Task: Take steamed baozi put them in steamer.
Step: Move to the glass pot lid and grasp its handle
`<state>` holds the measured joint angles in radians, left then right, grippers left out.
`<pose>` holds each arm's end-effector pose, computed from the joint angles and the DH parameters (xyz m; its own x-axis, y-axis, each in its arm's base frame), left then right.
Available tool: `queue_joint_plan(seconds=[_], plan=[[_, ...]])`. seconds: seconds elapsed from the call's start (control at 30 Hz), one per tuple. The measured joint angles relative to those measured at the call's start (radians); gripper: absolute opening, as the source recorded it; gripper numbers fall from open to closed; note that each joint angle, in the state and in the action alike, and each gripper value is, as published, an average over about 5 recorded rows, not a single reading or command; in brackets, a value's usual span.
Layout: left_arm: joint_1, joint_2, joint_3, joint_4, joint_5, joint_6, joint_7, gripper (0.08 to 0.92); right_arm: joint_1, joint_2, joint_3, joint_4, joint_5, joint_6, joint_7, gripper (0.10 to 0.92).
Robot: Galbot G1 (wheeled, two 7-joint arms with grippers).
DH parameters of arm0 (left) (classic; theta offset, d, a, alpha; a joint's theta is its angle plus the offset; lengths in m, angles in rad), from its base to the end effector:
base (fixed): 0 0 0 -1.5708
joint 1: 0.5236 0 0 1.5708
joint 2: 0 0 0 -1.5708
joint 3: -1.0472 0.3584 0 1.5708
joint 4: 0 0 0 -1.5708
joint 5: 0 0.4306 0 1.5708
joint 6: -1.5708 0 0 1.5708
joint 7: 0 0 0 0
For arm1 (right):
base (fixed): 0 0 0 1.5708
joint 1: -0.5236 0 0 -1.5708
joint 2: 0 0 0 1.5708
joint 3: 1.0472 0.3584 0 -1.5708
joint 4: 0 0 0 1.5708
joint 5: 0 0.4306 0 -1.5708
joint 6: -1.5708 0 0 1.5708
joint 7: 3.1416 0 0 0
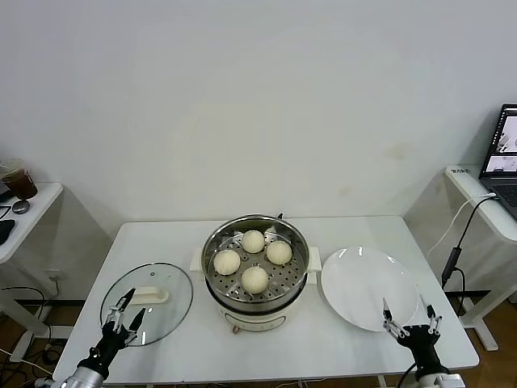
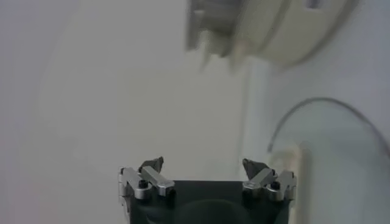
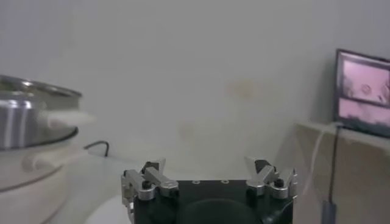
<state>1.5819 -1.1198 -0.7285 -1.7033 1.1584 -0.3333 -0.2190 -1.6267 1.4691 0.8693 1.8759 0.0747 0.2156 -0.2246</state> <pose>0.2406 0.2096 -0.4139 -0.9691 0.2160 0.1195 0.1184 -0.0183 0.9928 0.2063 -0.1617 -0.3904 -0.9981 0.0394 0.0474 0.0297 0.9816 -0.1888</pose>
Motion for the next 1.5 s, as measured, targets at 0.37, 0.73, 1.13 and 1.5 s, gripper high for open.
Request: queue_joint_plan(seconds=[0.37,0.73,1.13,1.5], plan=[[-0.153,0.033,0.067,0.149,0.129,0.001,0.006,0.823,-0.039,0.030,-0.006,0.003,-0.006,-0.006,-0.003,0.823],[-0.312,0.031,0.124,0.289,0.185,0.020,0.006,0.823,-0.062,0.042,-0.015,0.014,-0.015,-0.007,-0.008,0.823],[-0.392,0.022,0.138,0.396,0.202,0.038,0.008,0.602,-0.063,0.044,-0.019,0.012,-0.016,-0.006,-0.011,0.823],[-0.395,0.016,0.143,0.415,0.156,0.065,-0.015,0.256,-0.066,0.052,-0.039,0.013,-0.020,0.007,-0.008,0.823]])
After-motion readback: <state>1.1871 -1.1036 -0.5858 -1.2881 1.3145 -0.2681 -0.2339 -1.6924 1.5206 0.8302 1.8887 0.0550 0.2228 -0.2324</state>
